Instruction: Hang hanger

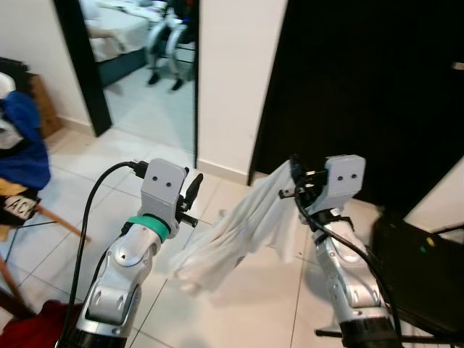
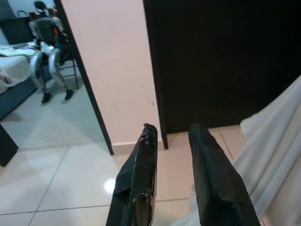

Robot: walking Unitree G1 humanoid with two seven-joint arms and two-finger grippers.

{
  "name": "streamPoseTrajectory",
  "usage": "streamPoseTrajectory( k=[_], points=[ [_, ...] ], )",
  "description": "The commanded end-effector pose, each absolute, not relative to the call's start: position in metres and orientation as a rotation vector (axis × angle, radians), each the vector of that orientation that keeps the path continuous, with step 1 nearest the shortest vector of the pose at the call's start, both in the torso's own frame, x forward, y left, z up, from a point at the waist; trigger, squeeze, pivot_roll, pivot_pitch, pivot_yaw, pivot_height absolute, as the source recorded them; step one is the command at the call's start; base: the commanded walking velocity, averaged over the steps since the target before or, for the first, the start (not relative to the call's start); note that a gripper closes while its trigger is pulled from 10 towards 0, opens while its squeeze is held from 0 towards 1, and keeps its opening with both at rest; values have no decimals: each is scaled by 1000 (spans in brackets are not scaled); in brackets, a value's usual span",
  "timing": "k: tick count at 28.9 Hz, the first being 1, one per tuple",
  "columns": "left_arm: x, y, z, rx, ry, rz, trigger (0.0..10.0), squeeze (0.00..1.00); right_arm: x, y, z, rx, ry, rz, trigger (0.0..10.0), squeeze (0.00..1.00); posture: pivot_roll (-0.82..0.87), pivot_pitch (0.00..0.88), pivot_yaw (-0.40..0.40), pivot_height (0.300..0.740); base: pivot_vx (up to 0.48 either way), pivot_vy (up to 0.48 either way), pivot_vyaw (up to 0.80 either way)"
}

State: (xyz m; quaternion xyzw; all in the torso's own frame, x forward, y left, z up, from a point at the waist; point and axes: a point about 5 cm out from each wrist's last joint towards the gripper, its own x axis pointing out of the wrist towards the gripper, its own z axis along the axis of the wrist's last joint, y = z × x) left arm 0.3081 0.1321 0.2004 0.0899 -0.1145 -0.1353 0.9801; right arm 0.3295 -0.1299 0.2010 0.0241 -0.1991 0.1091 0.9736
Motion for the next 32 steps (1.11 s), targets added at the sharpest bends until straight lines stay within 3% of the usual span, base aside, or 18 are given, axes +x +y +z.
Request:
streamPoseTrajectory(
  k=[1, 32],
  points=[
    [308, 130, 195, 184, -209, -280, 10000, 0, 328, -135, 200, 44, -409, 202, 10000, 0, -30, 68, 27, 740, 0, 0, -800],
    [309, 128, 194, 183, -208, -288, 10000, 0, 328, -136, 199, 31, -410, 194, 10000, 0, -35, 67, 31, 740, 0, 0, -798]
  ],
)
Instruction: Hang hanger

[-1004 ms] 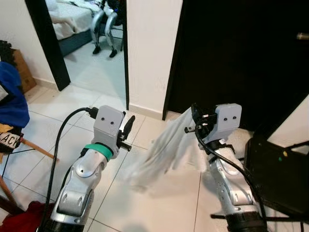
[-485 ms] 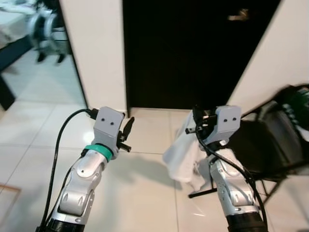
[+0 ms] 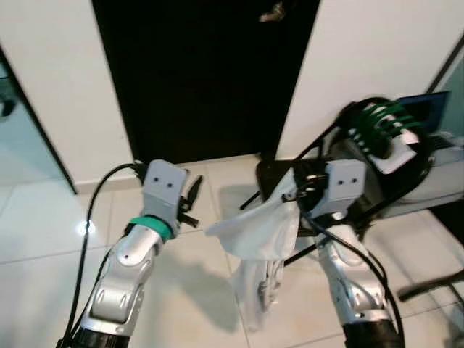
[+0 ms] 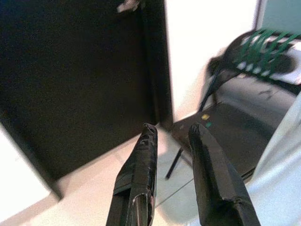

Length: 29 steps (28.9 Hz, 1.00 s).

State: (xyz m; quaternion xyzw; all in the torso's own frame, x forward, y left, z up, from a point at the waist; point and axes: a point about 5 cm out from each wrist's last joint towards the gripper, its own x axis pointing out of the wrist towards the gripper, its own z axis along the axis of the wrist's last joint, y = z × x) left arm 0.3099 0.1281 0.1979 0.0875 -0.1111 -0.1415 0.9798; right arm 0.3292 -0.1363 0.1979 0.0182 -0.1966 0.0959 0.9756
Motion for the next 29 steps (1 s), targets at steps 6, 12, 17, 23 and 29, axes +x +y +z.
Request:
streamPoseTrajectory(
  k=[6, 12, 17, 23, 29],
  points=[
    [310, 128, 194, 179, -206, -292, 10000, 0, 328, -136, 200, 32, -416, 192, 10000, 0, -36, 66, 32, 740, 0, 0, -796],
    [310, 127, 194, 175, -204, -296, 10000, 0, 328, -136, 202, 29, -421, 192, 10000, 0, -38, 66, 33, 740, 0, 0, -800],
    [310, 127, 193, 175, -204, -298, 10000, 0, 327, -136, 202, 28, -422, 192, 10000, 0, -38, 66, 33, 740, 0, 0, -800],
    [310, 127, 193, 173, -210, -300, 10000, 0, 327, -134, 203, 21, -426, 198, 10000, 0, -40, 61, 33, 740, 0, 0, -800],
    [311, 126, 194, 167, -215, -301, 10000, 0, 327, -135, 203, 17, -428, 199, 10000, 0, -41, 57, 33, 740, 0, 0, -800]
  ],
)
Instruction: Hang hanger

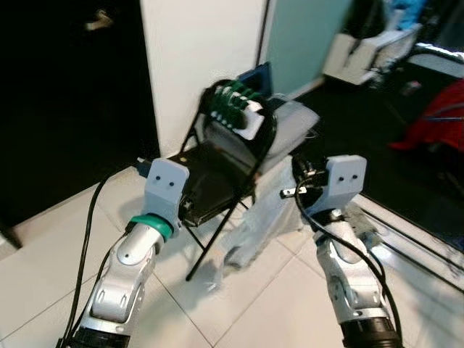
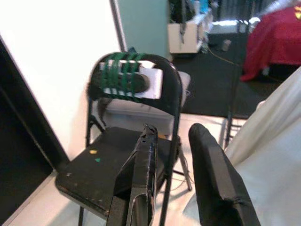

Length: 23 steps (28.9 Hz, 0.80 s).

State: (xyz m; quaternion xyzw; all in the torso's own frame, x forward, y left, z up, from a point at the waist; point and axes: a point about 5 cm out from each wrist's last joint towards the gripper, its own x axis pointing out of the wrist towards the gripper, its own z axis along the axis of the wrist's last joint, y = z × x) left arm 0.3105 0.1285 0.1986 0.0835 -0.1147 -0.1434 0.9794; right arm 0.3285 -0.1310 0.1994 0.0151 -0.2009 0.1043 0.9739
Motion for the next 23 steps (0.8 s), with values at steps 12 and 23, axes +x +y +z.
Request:
streamPoseTrajectory(
  k=[12, 23],
  points=[
    [309, 124, 198, 127, -242, -319, 10000, 0, 327, -134, 204, 15, -431, 203, 10000, 0, -45, 54, 33, 740, 0, 0, -800],
    [310, 125, 198, 130, -239, -312, 10000, 0, 327, -133, 204, 15, -431, 202, 10000, 0, -46, 56, 35, 740, 0, 0, -800]
  ],
)
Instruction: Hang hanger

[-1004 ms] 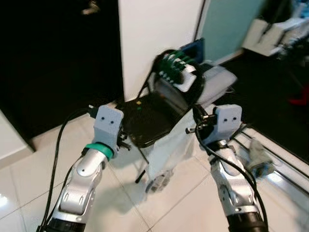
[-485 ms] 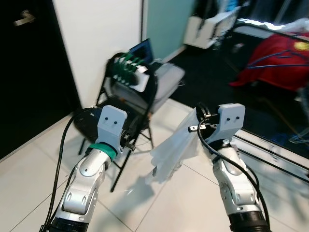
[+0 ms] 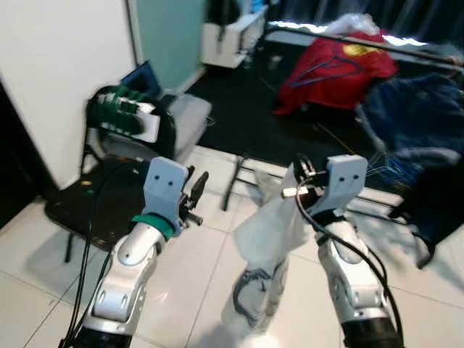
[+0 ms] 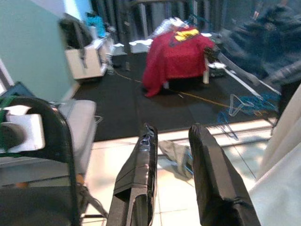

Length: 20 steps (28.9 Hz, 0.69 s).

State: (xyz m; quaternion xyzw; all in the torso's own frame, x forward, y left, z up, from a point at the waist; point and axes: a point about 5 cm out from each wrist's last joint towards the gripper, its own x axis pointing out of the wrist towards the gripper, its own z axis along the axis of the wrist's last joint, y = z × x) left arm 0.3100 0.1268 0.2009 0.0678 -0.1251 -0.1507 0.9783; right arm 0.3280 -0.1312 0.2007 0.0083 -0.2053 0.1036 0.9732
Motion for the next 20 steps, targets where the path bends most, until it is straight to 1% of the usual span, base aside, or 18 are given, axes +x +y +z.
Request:
streamPoseTrajectory(
  k=[1, 17, 20],
  points=[
    [310, 125, 198, 130, -239, -312, 10000, 0, 327, -133, 204, 15, -431, 202, 10000, 0, -46, 56, 35, 740, 0, 0, -800],
    [311, 126, 198, 133, -250, -307, 10000, 0, 327, -134, 204, 14, -434, 199, 10000, 0, -46, 58, 36, 740, 0, 0, -800],
    [312, 126, 199, 134, -257, -305, 10000, 0, 327, -133, 205, 3, -440, 201, 10000, 0, -47, 59, 35, 740, 439, 0, 0]
  ],
)
